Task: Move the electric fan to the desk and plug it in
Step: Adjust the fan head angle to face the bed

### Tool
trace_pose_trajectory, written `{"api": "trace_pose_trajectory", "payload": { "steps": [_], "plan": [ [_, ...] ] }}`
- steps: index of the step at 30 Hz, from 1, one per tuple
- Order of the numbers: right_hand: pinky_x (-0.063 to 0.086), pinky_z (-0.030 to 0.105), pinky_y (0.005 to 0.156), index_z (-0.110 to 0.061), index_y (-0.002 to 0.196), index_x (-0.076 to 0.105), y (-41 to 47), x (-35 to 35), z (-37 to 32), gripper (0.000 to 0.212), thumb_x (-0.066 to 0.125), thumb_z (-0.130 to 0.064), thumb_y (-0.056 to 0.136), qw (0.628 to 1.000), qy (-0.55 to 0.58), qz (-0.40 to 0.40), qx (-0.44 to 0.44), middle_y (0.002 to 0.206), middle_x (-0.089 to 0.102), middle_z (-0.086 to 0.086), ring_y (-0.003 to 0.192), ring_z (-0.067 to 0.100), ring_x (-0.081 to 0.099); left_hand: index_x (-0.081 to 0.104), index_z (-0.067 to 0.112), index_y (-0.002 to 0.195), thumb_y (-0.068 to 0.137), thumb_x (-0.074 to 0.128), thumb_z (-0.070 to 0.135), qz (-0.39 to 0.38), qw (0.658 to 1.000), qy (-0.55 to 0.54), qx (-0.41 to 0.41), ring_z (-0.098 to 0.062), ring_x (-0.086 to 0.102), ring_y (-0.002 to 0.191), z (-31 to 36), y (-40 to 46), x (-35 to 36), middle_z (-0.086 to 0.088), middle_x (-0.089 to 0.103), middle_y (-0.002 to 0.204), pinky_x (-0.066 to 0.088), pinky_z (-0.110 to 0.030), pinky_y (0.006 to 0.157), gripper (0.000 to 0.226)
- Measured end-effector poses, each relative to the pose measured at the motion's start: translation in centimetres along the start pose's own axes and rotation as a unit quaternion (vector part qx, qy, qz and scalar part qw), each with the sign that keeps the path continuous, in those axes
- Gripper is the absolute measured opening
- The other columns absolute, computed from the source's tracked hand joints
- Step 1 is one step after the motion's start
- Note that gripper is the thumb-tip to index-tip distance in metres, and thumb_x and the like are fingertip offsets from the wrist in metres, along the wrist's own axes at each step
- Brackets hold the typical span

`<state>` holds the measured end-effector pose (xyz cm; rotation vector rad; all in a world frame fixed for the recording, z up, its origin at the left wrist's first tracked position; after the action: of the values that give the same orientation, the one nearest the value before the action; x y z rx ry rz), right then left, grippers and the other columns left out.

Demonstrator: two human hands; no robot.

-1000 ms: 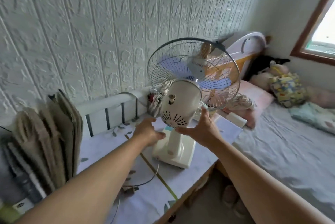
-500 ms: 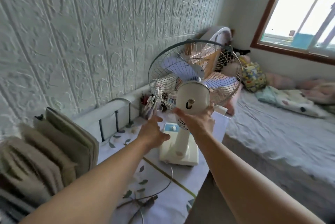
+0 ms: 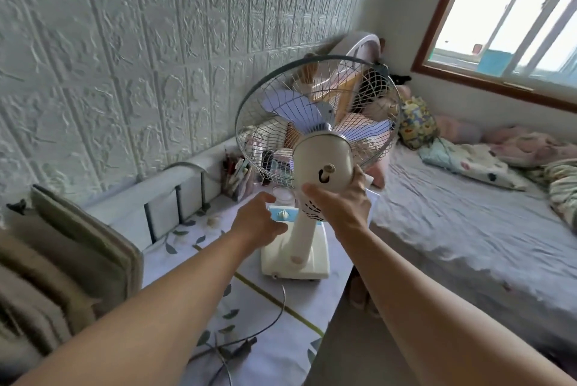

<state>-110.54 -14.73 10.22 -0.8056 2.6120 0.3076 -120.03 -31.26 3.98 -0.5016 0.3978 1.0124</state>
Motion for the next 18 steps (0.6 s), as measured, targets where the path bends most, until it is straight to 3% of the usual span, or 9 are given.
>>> {"api": "trace_pose_trajectory", "payload": {
  "steps": [4, 12, 18],
  "plan": [
    [0.051, 0.040, 0.094, -0.024, 0.139, 0.037, 0.9, -0.9, 0.2, 0.092, 0.082, -0.036, 0.060, 1.000, 0.000, -0.004, -0.001, 0.105, 0.056, 0.003, 0.104, 0.027, 0.055, 0.045, 0.018, 0.133, 0.079, 0.074, 0.015, -0.002, 1.000, -0.002, 0.002, -0.026, 0.057, 0.117, 0.1, 0.7, 0.6, -0.011, 0.060, 0.127, 0.048, -0.042, 0.100, 0.061],
    [0.043, 0.027, 0.085, -0.026, 0.139, 0.039, 2.3, -2.4, 0.2, 0.085, 0.081, -0.033, 0.066, 0.999, -0.022, -0.026, -0.036, 0.104, 0.050, -0.005, 0.098, 0.017, 0.048, 0.047, 0.016, 0.133, 0.078, 0.073, 0.014, -0.010, 0.999, 0.009, 0.031, -0.027, 0.058, 0.117, 1.4, 2.2, 2.7, -0.011, 0.062, 0.125, 0.048, -0.039, 0.099, 0.061],
    [0.053, 0.041, 0.091, -0.030, 0.135, 0.043, 2.8, -2.3, 1.2, 0.084, 0.084, -0.033, 0.061, 0.999, -0.004, -0.034, -0.035, 0.107, 0.060, -0.001, 0.104, 0.022, 0.058, 0.053, 0.015, 0.127, 0.083, 0.067, 0.013, -0.016, 0.999, -0.005, 0.048, -0.027, 0.061, 0.116, 2.1, 4.3, 4.1, -0.009, 0.064, 0.127, 0.049, -0.040, 0.100, 0.047]
  ]
}}
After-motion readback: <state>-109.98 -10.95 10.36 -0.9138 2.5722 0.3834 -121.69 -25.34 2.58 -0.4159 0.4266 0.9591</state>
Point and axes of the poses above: each hand's wrist, its own y-axis towards the middle knuckle, its own x-axis out of the palm, z = x × y, the point moved 10 cm from there along y, towards the middle knuckle
